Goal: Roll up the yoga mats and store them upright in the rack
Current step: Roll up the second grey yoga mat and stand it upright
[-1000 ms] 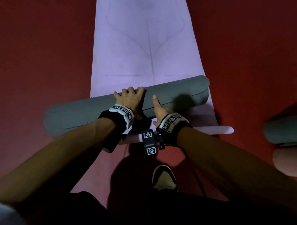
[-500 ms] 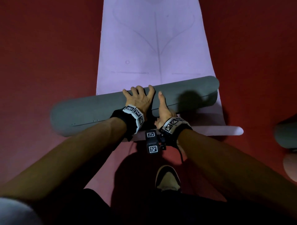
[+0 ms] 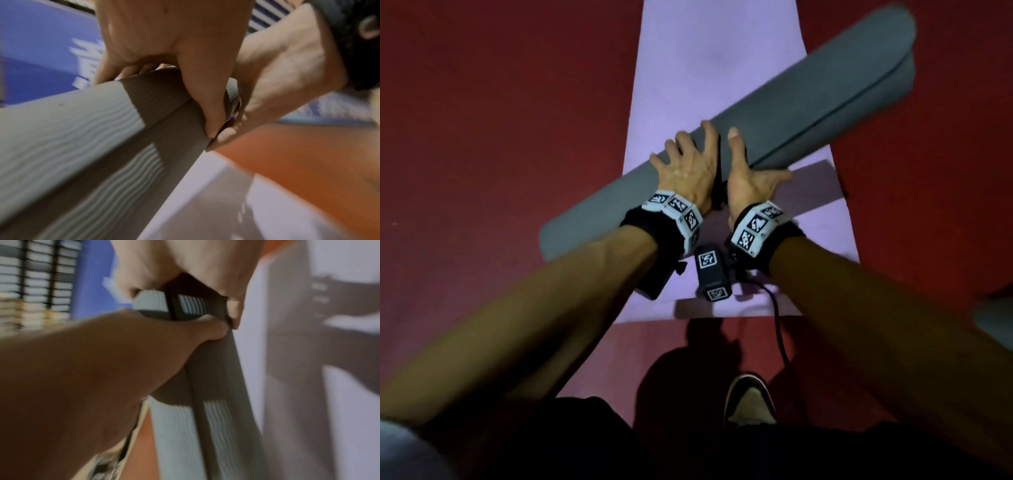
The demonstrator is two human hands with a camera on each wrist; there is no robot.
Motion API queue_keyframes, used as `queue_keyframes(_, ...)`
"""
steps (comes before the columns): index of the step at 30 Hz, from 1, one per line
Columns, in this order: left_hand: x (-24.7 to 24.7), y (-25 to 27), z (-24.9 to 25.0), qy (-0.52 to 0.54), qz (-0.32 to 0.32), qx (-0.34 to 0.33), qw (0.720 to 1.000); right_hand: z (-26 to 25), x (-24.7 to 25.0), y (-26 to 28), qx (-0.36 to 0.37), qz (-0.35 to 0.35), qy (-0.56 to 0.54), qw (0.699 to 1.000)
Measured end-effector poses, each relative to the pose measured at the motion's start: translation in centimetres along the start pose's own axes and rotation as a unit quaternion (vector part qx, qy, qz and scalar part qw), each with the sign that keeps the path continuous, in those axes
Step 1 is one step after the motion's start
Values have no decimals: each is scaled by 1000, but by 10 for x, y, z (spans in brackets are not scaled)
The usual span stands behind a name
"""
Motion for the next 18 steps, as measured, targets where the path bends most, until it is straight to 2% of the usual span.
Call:
queue_keyframes(4, 64, -29, -15, 123, 20, 75, 989, -66, -22, 20, 97, -43, -46, 993)
queue_keyframes(8, 106, -38, -31, 226, 91, 114, 963, -123, -30, 50, 214, -65, -37, 974)
queue_keyframes(13, 127, -35, -45, 393, 203, 144, 885, -163, -29, 82, 348, -65, 19, 935)
queue_keyframes(15, 128, -31, -49, 443, 204, 153, 860, -167, -28, 90, 386, -61, 42, 920)
queue_keyframes(18, 119, -19, -62, 489, 174, 150, 841, -158, -25, 96, 422, -64, 59, 903)
Point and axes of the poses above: each hand's wrist, its own y-axis away from the middle knuckle, its own x-axis out of the back of the hand, z = x × y, the point moved 2 cm from there along -y, towards the middle knuckle, and after that the axes turned 15 degrees about z, right-handed, at the moved point
